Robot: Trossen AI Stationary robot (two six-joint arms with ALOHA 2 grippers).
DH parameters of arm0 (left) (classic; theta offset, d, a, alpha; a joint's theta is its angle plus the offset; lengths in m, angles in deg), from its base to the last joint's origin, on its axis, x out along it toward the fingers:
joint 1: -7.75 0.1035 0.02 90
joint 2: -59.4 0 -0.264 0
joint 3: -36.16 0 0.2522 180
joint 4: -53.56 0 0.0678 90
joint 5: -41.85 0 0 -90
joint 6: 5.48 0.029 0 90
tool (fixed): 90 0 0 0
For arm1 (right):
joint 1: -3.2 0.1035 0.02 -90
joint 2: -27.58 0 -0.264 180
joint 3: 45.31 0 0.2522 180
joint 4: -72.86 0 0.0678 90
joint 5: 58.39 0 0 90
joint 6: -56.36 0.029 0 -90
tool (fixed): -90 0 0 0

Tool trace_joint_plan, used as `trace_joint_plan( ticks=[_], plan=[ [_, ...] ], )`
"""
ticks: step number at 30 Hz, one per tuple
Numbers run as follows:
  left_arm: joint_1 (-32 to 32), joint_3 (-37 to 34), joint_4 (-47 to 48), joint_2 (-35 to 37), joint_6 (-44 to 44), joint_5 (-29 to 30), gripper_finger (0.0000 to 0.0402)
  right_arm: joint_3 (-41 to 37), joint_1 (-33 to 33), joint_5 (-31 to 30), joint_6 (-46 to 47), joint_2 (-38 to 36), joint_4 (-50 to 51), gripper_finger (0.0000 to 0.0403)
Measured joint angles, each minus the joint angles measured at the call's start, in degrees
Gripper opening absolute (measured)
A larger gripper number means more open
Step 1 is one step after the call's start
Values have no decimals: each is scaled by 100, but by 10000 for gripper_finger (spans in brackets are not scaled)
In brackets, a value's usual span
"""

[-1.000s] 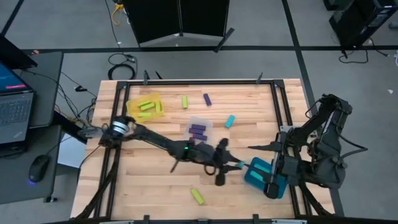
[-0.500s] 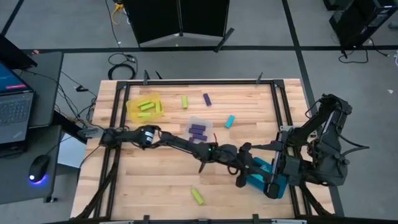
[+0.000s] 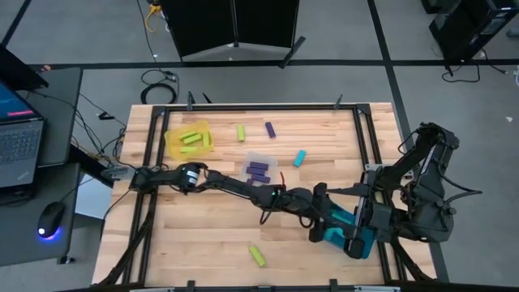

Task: Sort blocks
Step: Put the right blue block into the blue bin

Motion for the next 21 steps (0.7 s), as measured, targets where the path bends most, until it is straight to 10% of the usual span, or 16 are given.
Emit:
trace_joint_plan(
  ticks=[8, 21],
  plan=[
    [-247, -1269, 448, 1237, 610, 353, 160, 0, -1, -257, 73, 2, 4, 250],
    [-1122, -5906, -1399, 4909, 675, 2140, 107, -86, -1397, 599, 2944, 18, 2346, 250]
  ],
)
